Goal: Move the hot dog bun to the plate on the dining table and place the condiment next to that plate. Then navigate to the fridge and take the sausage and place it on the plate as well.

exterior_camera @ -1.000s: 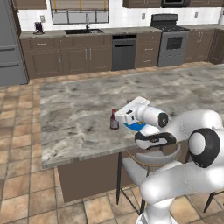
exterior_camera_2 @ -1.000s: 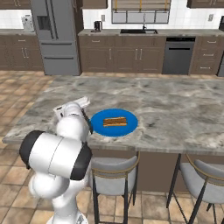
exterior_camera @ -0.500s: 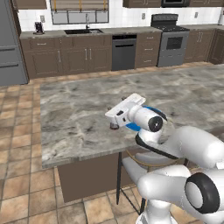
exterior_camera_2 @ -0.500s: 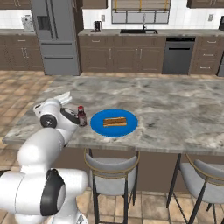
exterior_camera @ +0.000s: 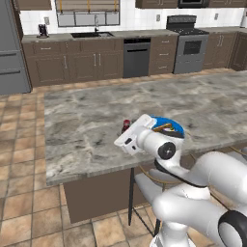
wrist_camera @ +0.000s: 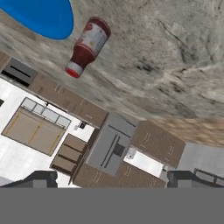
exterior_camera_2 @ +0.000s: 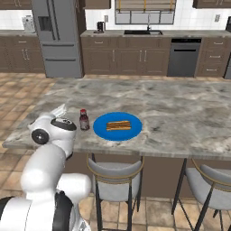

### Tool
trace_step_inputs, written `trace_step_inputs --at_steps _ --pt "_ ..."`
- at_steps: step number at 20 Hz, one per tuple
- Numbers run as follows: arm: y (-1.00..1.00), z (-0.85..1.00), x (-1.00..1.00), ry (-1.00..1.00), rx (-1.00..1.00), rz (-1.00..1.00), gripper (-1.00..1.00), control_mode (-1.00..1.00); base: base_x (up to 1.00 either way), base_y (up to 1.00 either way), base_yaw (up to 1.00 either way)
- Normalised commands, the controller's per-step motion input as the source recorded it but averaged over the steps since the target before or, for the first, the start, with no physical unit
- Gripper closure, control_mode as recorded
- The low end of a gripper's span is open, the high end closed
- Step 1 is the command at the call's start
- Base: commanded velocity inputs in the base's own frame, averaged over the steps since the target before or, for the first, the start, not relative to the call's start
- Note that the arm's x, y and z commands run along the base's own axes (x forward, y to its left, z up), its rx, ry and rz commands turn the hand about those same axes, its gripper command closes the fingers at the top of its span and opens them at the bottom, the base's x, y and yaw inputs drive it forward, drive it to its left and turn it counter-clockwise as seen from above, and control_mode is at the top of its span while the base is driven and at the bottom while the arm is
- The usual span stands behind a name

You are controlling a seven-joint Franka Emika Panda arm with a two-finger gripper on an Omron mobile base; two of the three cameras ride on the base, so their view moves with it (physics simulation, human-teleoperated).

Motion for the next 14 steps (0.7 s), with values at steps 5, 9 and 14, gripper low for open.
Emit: trace_step_inputs --at_steps 5,9,14 --pt "0.05 1.00 -0.48 0.13 -0.24 -0.01 -1.00 -1.00 0.00 0.00 0.00" --pt "0.19 0.89 -0.71 0.00 -0.26 0.00 -1.00 -1.00 0.00 0.00 0.00" --pt "0.15 0.94 -0.85 -0.02 -0.28 0.05 -1.00 -1.00 0.00 0.00 0.00"
